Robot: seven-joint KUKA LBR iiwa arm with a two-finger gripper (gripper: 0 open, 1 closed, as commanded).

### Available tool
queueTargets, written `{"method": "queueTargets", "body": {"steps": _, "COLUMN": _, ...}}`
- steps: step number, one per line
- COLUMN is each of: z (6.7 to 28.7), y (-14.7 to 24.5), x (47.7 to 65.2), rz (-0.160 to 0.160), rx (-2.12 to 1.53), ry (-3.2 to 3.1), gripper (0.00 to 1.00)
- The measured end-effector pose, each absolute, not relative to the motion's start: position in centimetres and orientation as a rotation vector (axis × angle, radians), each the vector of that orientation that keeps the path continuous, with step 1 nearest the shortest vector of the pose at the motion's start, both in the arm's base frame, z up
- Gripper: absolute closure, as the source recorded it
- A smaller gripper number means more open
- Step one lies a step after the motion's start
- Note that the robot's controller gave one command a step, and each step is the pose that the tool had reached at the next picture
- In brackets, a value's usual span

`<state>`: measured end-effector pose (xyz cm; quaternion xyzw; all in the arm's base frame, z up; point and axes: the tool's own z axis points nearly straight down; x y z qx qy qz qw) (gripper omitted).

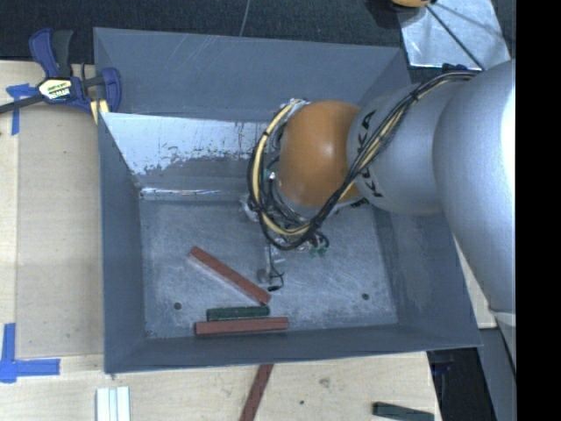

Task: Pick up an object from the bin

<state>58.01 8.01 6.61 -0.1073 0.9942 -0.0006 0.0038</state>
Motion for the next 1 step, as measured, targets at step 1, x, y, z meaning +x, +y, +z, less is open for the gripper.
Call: {"method": "queueTargets", "body": {"steps": 1, "z": 7.52, "y": 7.44, "x": 53.39, "rz": 0.001, "rx": -0.696, "ry": 3.060, "gripper": 0.00}}
